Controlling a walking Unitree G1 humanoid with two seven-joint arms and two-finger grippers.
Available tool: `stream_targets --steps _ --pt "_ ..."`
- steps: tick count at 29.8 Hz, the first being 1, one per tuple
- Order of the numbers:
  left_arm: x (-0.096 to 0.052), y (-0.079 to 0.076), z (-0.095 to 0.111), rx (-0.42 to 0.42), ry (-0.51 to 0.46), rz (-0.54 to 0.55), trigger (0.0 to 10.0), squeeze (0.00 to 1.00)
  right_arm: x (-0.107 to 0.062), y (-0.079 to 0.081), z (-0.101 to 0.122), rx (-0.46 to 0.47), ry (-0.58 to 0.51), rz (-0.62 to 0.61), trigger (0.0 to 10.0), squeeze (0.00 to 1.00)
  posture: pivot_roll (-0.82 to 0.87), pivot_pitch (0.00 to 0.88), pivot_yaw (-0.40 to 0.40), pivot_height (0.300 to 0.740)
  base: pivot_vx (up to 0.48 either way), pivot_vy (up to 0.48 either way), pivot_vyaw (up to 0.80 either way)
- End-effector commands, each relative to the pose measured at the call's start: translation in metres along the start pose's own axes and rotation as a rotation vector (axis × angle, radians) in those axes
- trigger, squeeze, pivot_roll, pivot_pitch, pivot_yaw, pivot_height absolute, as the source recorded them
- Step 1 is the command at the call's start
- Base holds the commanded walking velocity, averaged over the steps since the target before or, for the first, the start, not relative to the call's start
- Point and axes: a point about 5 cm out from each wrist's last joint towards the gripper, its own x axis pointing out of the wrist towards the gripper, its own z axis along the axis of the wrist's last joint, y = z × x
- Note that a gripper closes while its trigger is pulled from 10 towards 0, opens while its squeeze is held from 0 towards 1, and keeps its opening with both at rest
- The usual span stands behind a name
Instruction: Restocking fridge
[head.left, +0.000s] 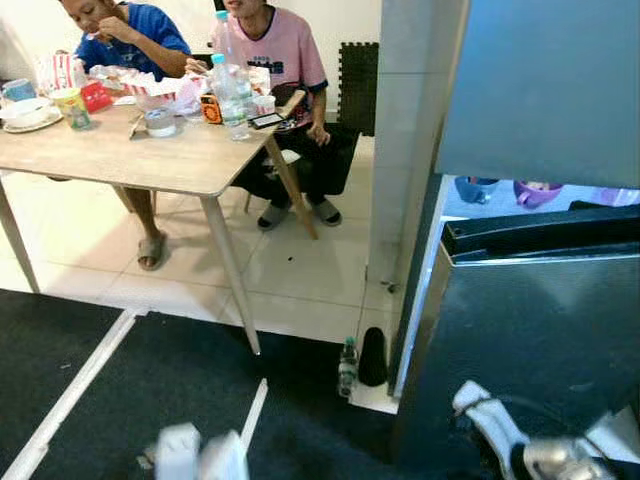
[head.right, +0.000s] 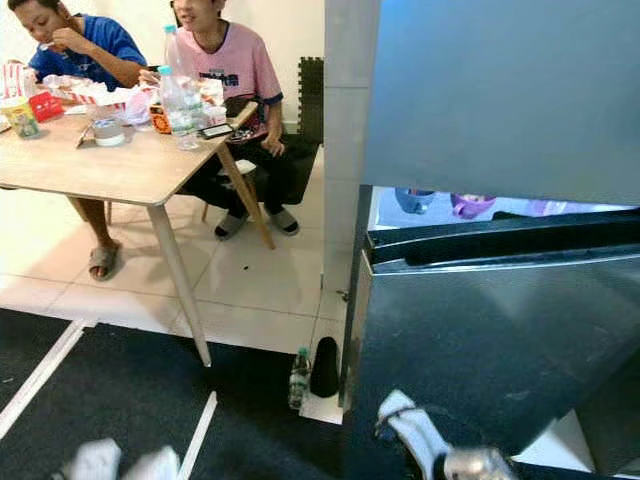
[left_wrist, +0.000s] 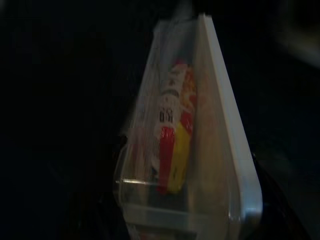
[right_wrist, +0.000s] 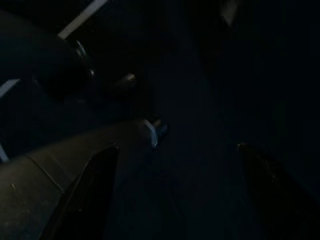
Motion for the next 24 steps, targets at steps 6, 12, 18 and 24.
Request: stream_targets --steps 6,12,18,24 --pt "0.003 0.009 0.075 -0.07 -0.293 0.003 10.0 0.0 0.011 0.017 -0.037 0.18 0.061 -0.137 10.0 0.0 0.01 0.0 0.038 0.74 0.0 0.0 0.0" --pt "-0.004 -0.005 0.14 -0.133 -0.528 -0.231 10.0 0.0 0.012 0.021 -0.054 0.276 0.101 -0.218 10.0 0.0 0.0 0.0 0.04 0.74 0.0 0.0 -0.48" --pt "-0.009 -0.03 0.161 -0.063 -0.57 -0.447 10.0 0.0 0.012 0.022 -0.054 0.267 0.108 -0.232 10.0 0.0 0.0 0.0 0.04 0.74 0.0 0.0 -0.77" --pt "-0.014 -0.073 0.162 0.179 -0.532 -0.737 10.0 0.0 0.016 0.027 -0.047 0.268 0.095 -0.229 10.0 0.0 0.0 0.0 0.039 0.74 0.0 0.0 -0.77"
